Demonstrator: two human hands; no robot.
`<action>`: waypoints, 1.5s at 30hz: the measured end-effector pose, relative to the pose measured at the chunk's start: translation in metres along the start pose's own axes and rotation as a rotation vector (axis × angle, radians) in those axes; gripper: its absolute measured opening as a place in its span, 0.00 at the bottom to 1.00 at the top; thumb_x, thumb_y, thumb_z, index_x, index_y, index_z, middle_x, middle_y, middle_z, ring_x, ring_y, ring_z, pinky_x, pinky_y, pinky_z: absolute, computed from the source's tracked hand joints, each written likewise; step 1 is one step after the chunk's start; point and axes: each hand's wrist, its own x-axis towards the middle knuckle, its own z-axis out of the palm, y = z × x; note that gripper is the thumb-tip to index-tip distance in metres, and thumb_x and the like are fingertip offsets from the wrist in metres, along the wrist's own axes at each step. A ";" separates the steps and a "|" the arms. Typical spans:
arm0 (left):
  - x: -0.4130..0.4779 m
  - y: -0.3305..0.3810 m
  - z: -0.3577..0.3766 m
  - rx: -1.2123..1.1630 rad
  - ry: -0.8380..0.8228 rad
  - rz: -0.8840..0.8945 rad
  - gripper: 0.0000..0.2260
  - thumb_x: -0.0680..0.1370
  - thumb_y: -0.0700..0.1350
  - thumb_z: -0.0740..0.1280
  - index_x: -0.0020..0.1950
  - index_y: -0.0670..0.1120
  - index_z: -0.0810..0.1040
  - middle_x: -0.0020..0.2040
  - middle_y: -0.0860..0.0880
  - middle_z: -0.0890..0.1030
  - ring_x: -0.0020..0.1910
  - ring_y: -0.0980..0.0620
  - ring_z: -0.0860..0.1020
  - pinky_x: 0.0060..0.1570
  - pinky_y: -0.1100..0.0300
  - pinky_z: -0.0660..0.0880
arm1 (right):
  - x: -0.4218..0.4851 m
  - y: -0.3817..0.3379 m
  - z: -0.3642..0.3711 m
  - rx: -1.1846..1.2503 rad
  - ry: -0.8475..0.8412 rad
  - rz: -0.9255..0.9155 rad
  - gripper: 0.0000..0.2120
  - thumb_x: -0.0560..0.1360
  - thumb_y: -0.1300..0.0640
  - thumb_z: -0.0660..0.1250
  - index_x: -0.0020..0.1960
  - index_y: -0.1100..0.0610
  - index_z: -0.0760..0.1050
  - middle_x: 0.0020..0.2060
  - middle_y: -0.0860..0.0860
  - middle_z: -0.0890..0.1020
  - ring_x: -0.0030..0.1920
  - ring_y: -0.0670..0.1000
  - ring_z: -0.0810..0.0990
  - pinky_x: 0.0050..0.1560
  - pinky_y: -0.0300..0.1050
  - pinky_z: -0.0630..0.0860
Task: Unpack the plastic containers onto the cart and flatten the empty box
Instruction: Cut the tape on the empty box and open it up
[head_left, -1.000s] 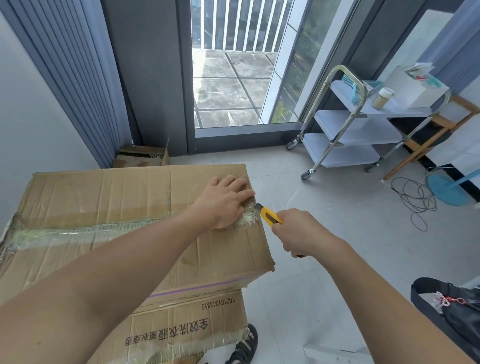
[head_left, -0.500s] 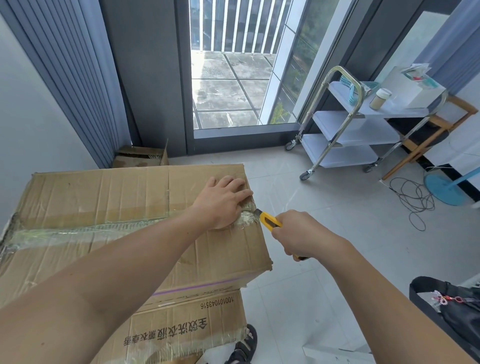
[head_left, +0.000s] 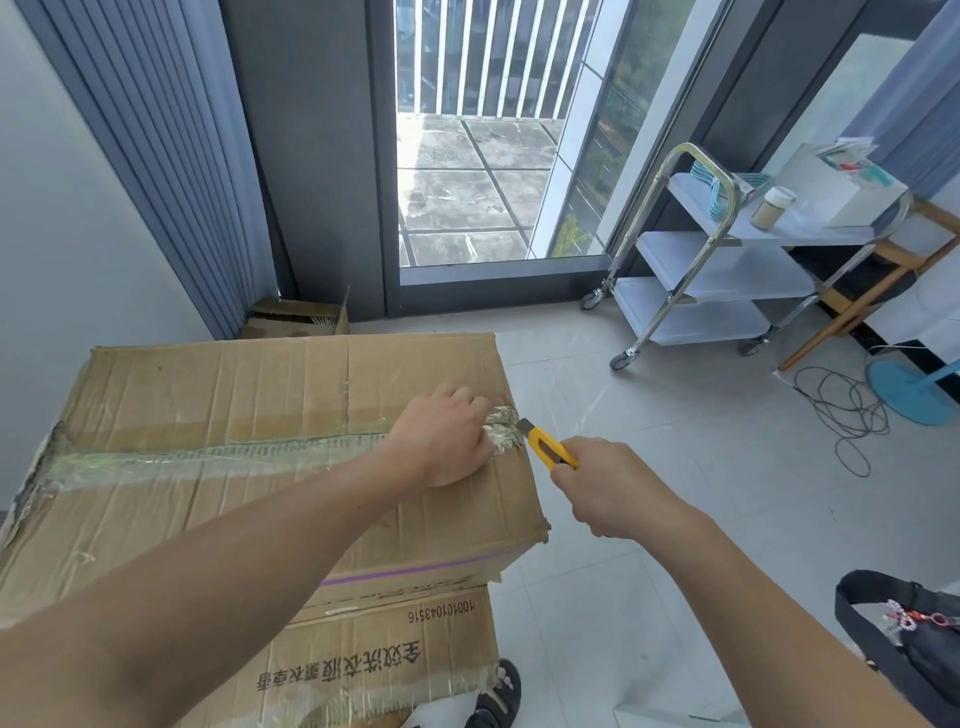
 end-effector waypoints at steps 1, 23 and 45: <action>-0.001 0.001 -0.001 -0.019 -0.012 -0.019 0.10 0.81 0.52 0.55 0.51 0.47 0.71 0.51 0.47 0.76 0.51 0.46 0.73 0.43 0.55 0.69 | 0.001 -0.001 0.002 0.002 0.003 -0.006 0.08 0.79 0.57 0.55 0.47 0.59 0.71 0.37 0.54 0.75 0.33 0.55 0.73 0.36 0.49 0.75; 0.010 -0.008 0.012 -0.193 0.063 -0.024 0.12 0.80 0.52 0.58 0.41 0.46 0.73 0.43 0.49 0.74 0.43 0.49 0.71 0.46 0.54 0.70 | 0.020 -0.007 0.011 0.011 0.088 -0.049 0.10 0.81 0.56 0.54 0.41 0.56 0.66 0.36 0.53 0.74 0.32 0.53 0.69 0.32 0.47 0.68; 0.005 -0.008 0.014 -0.236 0.025 -0.086 0.14 0.82 0.51 0.55 0.48 0.47 0.76 0.48 0.50 0.75 0.49 0.48 0.72 0.55 0.53 0.67 | 0.005 0.002 -0.006 -0.029 0.036 -0.021 0.09 0.78 0.55 0.56 0.48 0.59 0.73 0.37 0.54 0.77 0.35 0.54 0.74 0.44 0.57 0.81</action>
